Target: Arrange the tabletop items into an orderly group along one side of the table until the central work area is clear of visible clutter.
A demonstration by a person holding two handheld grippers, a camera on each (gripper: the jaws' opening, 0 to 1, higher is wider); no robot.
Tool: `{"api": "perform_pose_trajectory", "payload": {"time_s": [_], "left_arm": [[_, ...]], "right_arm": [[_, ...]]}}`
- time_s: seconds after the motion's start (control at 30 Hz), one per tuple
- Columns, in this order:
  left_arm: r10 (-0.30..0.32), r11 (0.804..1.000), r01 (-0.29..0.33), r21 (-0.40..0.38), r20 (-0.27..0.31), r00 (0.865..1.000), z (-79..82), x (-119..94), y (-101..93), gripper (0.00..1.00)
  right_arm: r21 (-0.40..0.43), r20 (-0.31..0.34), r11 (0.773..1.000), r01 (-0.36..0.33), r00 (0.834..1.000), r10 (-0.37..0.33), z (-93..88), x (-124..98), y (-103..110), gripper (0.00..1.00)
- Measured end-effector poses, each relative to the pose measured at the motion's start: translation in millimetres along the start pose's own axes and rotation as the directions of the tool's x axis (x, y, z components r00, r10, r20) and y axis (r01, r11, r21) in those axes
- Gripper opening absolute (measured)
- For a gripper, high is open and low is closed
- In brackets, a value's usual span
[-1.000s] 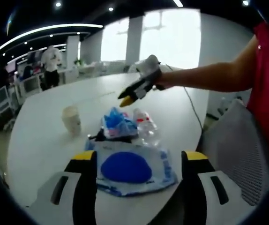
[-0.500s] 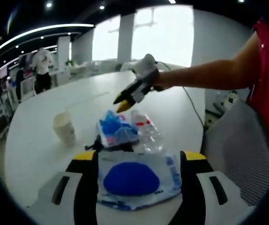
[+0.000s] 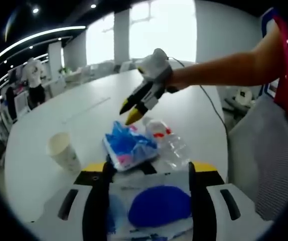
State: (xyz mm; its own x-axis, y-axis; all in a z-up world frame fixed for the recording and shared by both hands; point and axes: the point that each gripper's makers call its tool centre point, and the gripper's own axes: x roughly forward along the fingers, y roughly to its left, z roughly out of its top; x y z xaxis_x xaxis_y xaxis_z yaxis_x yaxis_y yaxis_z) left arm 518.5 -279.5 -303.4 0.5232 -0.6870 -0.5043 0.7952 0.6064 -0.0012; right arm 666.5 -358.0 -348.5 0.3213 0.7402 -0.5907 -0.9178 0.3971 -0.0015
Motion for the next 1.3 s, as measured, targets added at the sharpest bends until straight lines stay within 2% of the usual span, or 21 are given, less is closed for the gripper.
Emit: {"api": "perform_pose_trajectory", "payload": {"time_s": [0.27,0.6,0.73,1.1,1.3], "left_arm": [[-0.026,0.999,0.027,0.032,-0.044,0.999,-8.1,23,3.9,0.57],[-0.034,0.999,0.036,0.034,-0.059,0.998,-8.0,48,15.6,0.53],[-0.038,0.998,0.041,0.037,-0.059,0.998,-8.1,55,16.2,0.50],[-0.048,0.997,0.054,0.057,-0.104,0.993,-20.1,68,22.9,0.42],[-0.061,0.994,0.070,0.079,-0.110,0.992,-19.8,72,21.2,0.36]], "right_arm": [[0.004,0.003,1.000,-0.002,1.000,0.002,-1.1,2,-2,0.35],[0.014,0.002,1.000,-0.014,1.000,0.014,-3.5,5,-2,0.33],[0.016,0.003,1.000,-0.017,1.000,0.017,-4.2,6,-2,0.33],[0.023,-0.004,0.999,-0.029,1.000,0.029,-7.6,10,-3,0.32],[0.030,-0.011,0.999,-0.032,0.999,0.032,-10.9,11,-5,0.31]]}}
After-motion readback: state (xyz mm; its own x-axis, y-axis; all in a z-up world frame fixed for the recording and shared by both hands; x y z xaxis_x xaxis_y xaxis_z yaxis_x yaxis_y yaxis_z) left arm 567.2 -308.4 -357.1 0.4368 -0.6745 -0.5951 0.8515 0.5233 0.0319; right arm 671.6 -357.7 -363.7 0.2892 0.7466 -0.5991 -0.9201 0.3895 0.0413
